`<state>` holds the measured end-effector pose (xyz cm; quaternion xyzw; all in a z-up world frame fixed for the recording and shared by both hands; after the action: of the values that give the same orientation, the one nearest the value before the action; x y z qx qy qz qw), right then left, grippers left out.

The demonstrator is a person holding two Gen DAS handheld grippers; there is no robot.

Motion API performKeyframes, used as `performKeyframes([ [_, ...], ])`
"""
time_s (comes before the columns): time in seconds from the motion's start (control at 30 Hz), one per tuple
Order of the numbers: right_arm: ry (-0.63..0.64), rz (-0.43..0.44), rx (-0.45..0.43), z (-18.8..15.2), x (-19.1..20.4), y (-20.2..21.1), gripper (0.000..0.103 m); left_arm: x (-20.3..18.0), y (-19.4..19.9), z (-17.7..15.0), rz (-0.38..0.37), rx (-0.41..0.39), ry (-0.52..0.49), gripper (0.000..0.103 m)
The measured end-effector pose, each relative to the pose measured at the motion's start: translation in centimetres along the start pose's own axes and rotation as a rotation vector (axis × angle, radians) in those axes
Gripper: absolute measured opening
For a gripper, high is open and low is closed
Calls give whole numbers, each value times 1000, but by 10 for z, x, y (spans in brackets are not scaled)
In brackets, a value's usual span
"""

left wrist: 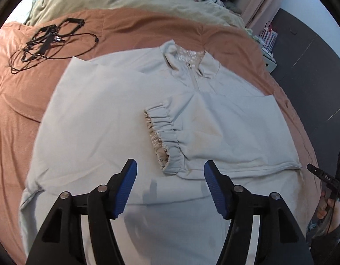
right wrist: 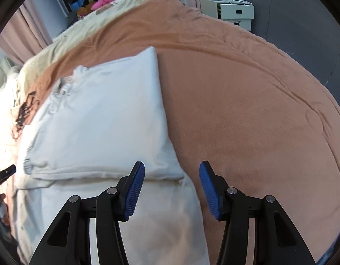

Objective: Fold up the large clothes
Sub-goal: 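Open the left tool and pull both tools back from the jacket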

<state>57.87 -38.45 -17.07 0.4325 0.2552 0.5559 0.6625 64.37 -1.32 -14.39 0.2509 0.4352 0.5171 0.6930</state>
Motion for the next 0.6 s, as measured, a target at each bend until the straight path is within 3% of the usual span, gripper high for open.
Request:
performKeyframes([
  [0.07, -6, 22, -9, -3, 3, 11, 57, 2, 15, -3, 2, -10, -2, 64],
  [0.13, -8, 34, -28, -8, 2, 25, 68, 4, 32, -8, 9, -22, -10, 64],
  [0.23, -13, 53, -52, -19, 2, 46, 75, 10, 59, -19, 12, -38, -6, 64],
  [0.37, -15, 69, -64, -34, -1, 70, 77, 19, 101, -37, 27, -75, -4, 73],
  [0.43, -15, 74, -71, -42, -2, 81, 78, 22, 119, -46, 42, -105, -5, 82],
  [0.6, -9, 90, -99, -65, -5, 112, 80, 33, 173, -73, 43, -184, 18, 82],
])
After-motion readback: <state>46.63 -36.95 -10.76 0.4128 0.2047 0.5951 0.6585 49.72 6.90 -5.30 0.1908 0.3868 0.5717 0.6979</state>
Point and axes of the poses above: each gripper's, at about its wrist camera, not at the fingertips, and y roughly against the way its jaws point, x to its left, z to its top, the point moved 4 cm from there along -y, roughly the way its jaws point, and after that the axes turned 6 degrees about -z, right-handed, at the moved point
